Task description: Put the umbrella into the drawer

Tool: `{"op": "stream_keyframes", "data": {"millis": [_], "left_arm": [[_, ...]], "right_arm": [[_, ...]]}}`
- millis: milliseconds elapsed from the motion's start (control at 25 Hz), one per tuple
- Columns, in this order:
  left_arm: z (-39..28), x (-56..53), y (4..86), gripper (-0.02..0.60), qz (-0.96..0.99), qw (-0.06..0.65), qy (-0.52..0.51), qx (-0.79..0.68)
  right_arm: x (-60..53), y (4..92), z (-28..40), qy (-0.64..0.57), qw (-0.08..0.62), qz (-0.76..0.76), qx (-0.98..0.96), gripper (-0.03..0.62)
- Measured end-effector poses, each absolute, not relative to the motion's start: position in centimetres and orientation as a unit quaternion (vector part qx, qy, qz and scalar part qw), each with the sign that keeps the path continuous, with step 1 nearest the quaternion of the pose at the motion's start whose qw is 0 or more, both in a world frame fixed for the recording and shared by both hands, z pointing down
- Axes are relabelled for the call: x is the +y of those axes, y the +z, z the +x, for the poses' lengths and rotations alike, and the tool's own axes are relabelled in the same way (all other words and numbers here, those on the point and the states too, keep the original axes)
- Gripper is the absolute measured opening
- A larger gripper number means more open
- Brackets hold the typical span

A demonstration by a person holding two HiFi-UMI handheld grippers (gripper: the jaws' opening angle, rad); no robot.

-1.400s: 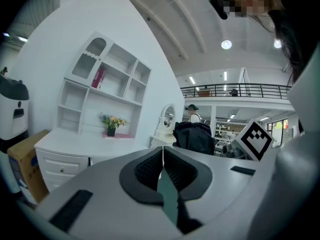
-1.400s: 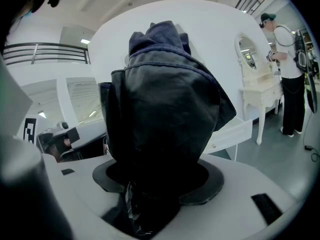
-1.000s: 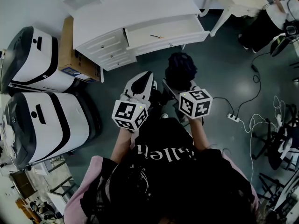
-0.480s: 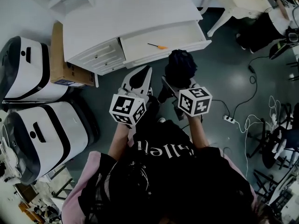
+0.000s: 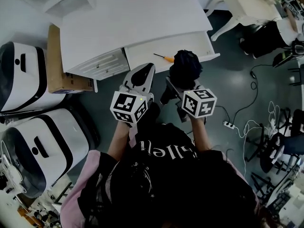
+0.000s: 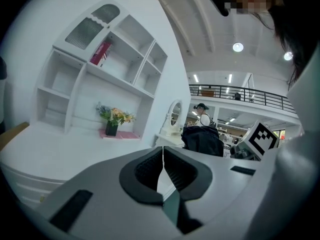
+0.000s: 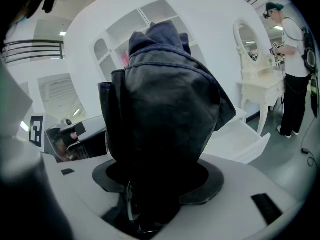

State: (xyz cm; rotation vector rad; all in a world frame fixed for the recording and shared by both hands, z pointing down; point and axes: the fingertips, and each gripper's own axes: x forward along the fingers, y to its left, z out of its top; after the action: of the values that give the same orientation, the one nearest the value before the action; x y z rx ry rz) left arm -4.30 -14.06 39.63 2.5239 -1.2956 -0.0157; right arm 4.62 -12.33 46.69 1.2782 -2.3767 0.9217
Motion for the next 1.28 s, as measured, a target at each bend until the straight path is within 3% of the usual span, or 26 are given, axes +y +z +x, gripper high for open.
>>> {"op": "stream_keyframes", "data": {"millis": [720,1280], "left_arm": [[-6.6,-22.0,40.6,0.017,0.882,0.165,-0.006,-0.441],[-7.6,-25.9,41.8,0.017,0.831,0.181,-0.008,-0.525]], "right_arm": [[-19.4,47.1,3.6,0.321,0.158,0.466,-0.809,0.281],[-25.7,48.3,3.9,0.280,0.235,0.381,-0.849,0.281]]}}
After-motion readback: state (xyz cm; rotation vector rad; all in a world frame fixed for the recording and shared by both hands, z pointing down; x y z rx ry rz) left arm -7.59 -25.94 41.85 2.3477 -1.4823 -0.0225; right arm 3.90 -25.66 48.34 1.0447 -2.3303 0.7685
